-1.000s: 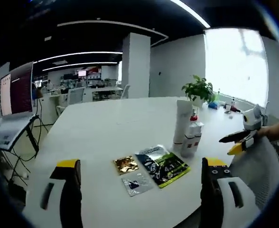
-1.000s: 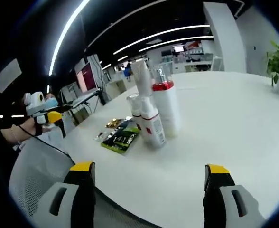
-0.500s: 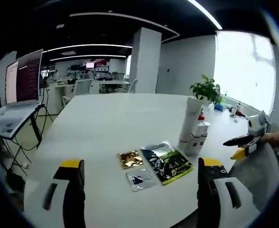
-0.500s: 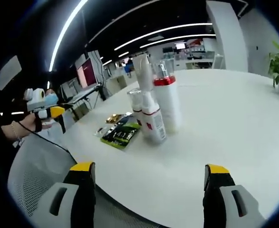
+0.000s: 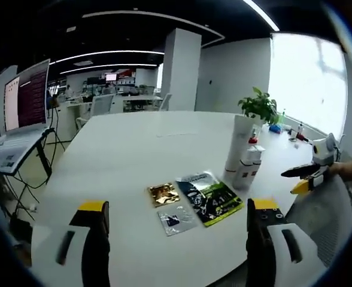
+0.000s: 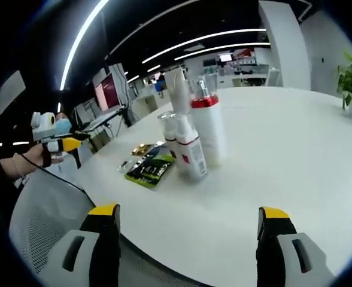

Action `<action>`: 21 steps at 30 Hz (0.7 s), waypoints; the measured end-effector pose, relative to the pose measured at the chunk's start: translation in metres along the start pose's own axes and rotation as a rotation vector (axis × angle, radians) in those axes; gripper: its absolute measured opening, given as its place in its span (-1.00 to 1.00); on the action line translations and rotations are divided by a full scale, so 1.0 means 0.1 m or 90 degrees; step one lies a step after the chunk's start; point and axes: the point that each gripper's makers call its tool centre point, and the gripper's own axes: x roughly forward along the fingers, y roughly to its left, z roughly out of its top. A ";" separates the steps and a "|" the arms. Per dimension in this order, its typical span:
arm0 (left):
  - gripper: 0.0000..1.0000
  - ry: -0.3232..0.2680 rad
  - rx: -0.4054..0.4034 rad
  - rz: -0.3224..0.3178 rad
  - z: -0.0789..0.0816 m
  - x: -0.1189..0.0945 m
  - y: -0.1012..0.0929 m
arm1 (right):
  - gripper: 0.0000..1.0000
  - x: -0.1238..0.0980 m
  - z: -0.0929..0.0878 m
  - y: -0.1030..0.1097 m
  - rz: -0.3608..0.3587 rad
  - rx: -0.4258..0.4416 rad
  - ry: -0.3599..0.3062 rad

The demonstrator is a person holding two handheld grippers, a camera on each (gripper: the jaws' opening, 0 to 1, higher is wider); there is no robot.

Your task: Arrange the skincare products in the storage area until every visible bottle or jar stands upright without overlapping.

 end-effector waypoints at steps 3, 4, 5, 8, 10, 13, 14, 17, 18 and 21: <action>0.77 0.005 0.002 -0.001 -0.01 -0.01 -0.03 | 0.99 0.00 0.01 0.01 0.000 0.001 0.000; 0.77 0.006 0.003 -0.001 -0.01 -0.01 -0.05 | 0.99 -0.01 0.00 0.02 0.000 0.000 0.001; 0.76 0.007 0.003 -0.002 -0.01 -0.01 -0.05 | 0.99 -0.01 0.00 0.02 0.001 -0.001 0.003; 0.76 0.009 0.004 -0.001 -0.01 -0.01 -0.04 | 0.99 -0.01 -0.02 0.03 0.003 -0.002 0.007; 0.76 0.009 0.004 0.000 0.00 -0.01 -0.05 | 0.99 0.00 -0.03 0.05 0.007 -0.005 0.014; 0.76 0.011 0.005 0.002 0.00 -0.02 -0.07 | 0.99 0.01 -0.04 0.04 0.010 -0.008 0.016; 0.76 0.010 0.005 0.002 0.00 -0.02 -0.06 | 0.99 0.01 -0.04 0.04 0.010 -0.007 0.016; 0.76 0.010 0.006 0.004 -0.02 0.00 -0.01 | 0.99 -0.01 -0.04 0.07 0.011 -0.008 0.017; 0.76 0.011 0.006 0.004 -0.02 -0.01 -0.03 | 0.99 0.00 -0.05 0.05 0.011 -0.008 0.017; 0.76 0.013 0.008 0.002 -0.02 -0.01 -0.03 | 0.99 0.00 -0.04 0.05 0.012 -0.008 0.016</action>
